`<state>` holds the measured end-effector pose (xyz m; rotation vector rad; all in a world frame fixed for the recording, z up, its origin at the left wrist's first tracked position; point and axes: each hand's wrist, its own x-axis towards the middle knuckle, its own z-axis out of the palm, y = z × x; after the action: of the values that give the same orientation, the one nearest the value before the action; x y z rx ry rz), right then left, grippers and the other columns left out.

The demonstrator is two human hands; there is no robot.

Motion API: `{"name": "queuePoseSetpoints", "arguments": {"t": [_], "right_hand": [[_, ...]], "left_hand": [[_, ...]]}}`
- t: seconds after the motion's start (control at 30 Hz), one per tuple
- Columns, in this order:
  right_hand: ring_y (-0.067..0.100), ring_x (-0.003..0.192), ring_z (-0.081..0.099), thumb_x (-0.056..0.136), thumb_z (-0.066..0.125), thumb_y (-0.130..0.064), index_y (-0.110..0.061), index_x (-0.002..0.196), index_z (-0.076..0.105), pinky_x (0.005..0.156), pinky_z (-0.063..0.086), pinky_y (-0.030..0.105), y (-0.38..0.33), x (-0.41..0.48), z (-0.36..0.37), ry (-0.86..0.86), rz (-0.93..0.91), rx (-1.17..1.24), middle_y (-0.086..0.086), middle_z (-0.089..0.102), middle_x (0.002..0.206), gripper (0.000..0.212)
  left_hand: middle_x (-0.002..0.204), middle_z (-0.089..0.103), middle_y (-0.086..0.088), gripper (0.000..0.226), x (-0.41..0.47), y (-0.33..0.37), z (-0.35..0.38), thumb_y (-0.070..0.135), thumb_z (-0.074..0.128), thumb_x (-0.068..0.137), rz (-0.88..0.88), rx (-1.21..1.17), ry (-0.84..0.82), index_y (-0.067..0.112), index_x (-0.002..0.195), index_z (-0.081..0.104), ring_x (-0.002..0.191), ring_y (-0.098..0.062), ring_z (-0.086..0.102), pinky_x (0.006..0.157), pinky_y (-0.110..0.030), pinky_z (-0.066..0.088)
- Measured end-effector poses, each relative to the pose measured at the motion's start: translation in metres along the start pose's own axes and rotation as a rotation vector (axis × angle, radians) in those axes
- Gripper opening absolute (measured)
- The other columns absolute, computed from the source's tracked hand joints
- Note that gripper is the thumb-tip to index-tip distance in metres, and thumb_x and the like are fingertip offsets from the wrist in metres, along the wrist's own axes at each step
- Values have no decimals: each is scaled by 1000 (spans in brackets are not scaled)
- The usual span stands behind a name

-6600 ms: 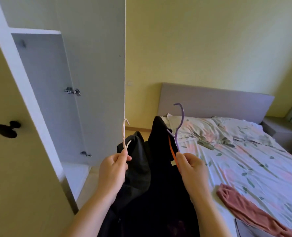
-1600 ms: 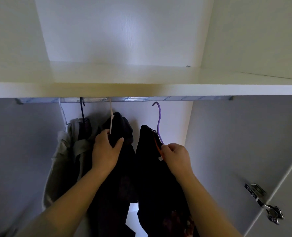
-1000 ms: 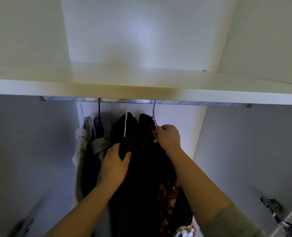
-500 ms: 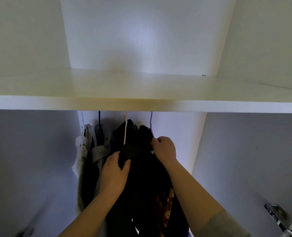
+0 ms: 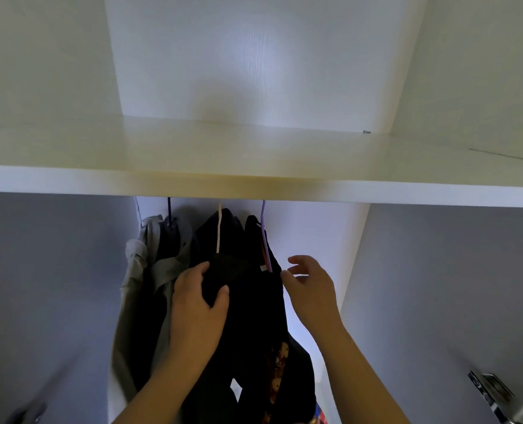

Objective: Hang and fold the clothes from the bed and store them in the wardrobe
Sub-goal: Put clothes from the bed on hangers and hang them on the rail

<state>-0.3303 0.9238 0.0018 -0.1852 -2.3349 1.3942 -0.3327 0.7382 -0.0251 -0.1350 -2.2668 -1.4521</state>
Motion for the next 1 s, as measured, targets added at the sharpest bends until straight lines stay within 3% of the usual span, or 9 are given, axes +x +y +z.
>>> {"name": "queuePoseSetpoints", "arguments": {"t": [0.17,0.5,0.63,0.77,1.0], "right_hand": [[0,84,60,95,61,-22,-29,110,57,63,44,0,14,-25,-22,37,-1,85,-22,59,97,17],[-1,87,62,94,62,-25,-31,110,59,60,44,-1,18,-59,-27,126,79,81,-21,63,99,17],[-8,84,62,91,63,-22,-33,105,64,61,43,1,13,-90,-32,299,141,88,-18,68,98,18],[-1,80,64,91,64,-20,-33,102,66,63,47,8,26,-145,-56,489,214,85,-16,71,91,17],[3,73,66,90,65,-15,-30,97,69,65,51,14,18,-242,-122,849,252,-11,-14,72,81,17]], "left_hand": [[123,52,16,38,-15,21,4,19,65,89,42,-133,-18,27,125,54,112,1,52,94,-18,43],[116,59,18,38,-25,35,5,19,66,88,89,-293,-158,48,108,52,107,6,57,88,-13,48],[112,63,18,33,-29,36,10,13,66,88,137,-406,-348,38,110,60,107,1,60,89,-15,50],[110,66,12,32,-57,39,29,2,64,87,157,-537,-535,25,110,64,106,-4,63,91,-13,49],[109,67,4,32,-121,88,67,-2,65,86,213,-704,-803,20,109,63,101,-4,65,90,-17,50]]}}
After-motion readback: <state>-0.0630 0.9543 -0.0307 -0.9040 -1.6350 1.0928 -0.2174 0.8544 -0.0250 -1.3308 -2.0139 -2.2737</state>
